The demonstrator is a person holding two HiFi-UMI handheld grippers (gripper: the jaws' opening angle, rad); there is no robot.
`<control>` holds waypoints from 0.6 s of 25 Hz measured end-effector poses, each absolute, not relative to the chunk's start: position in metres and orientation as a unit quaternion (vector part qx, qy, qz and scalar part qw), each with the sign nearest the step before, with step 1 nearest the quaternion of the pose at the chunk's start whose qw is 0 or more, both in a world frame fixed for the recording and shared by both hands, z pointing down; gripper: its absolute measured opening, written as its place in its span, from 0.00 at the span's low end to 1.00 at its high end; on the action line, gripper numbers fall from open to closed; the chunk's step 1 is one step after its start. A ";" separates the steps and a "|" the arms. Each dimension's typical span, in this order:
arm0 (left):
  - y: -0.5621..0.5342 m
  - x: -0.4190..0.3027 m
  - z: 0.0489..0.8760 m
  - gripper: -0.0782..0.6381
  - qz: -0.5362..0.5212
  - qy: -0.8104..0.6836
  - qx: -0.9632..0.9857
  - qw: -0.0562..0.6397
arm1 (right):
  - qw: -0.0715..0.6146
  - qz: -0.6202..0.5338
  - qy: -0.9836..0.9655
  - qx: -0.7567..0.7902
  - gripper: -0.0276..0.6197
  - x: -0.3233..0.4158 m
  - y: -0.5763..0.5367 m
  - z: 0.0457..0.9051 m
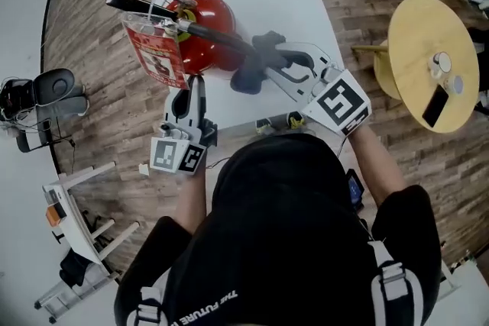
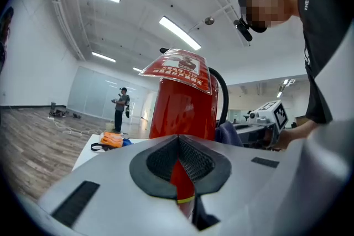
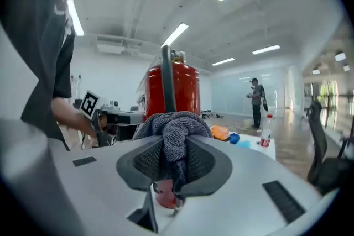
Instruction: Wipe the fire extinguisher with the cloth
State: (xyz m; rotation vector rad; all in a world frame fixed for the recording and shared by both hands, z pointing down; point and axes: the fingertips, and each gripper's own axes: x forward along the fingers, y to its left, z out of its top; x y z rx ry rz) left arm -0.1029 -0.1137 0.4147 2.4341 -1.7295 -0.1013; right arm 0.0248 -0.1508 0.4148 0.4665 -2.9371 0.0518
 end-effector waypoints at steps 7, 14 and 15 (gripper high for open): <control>-0.111 -0.101 0.417 0.14 -0.024 -0.579 0.812 0.071 | 0.051 -0.044 -0.989 0.133 0.19 0.029 -0.137 0.332; -0.109 -0.098 0.411 0.14 -0.022 -0.590 0.805 0.062 | -0.025 -0.013 -0.990 0.142 0.19 0.040 -0.169 0.284; -0.108 -0.099 0.409 0.14 -0.025 -0.594 0.802 0.059 | -0.016 -0.025 -0.991 0.134 0.19 0.032 -0.172 0.279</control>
